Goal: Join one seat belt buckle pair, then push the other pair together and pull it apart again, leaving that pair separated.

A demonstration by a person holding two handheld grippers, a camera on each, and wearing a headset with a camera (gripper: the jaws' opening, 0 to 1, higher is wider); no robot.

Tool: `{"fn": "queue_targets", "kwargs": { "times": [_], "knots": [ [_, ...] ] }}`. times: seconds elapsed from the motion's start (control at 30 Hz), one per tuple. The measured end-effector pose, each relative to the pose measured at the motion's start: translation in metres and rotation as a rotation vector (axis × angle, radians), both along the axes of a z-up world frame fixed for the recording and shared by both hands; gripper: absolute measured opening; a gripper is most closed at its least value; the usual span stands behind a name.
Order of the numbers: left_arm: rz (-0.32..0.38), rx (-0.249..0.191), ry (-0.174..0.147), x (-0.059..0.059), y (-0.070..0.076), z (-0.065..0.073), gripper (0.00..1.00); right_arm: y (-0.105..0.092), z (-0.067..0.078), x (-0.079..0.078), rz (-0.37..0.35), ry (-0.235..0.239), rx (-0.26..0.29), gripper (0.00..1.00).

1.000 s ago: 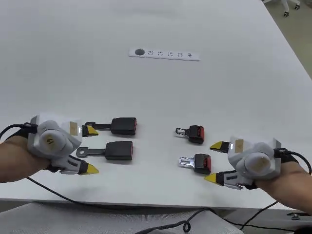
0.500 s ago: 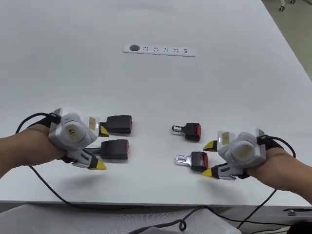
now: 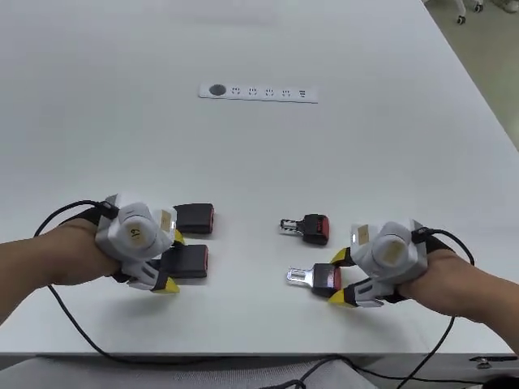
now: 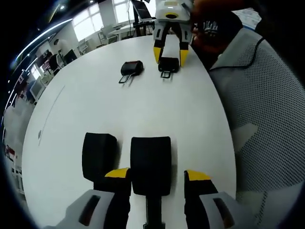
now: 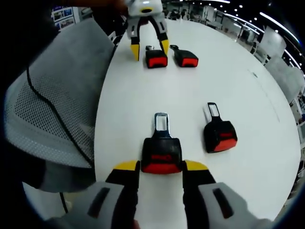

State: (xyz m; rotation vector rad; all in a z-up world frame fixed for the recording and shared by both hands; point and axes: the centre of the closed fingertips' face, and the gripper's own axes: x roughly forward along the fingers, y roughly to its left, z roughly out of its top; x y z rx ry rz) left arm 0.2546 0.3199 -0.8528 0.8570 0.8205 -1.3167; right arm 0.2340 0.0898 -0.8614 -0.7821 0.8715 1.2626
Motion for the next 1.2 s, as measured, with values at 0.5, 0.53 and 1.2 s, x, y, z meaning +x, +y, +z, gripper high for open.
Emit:
{"fn": "queue_targets", "kwargs": {
  "times": [0.5,0.53,1.2],
  "knots": [
    [-0.052,0.053,-0.036,0.004,0.001,-0.006,0.33,0.0,-0.003,0.002,0.014,0.018,0.024,0.34],
    [-0.06,0.058,-0.04,0.003,0.0,-0.007,0.33,0.0,-0.004,0.002,0.019,0.019,0.022,0.34],
    [-0.025,0.07,-0.026,-0.001,0.001,-0.008,0.33,0.018,-0.004,0.01,0.039,0.014,-0.025,0.34]
  ]
}}
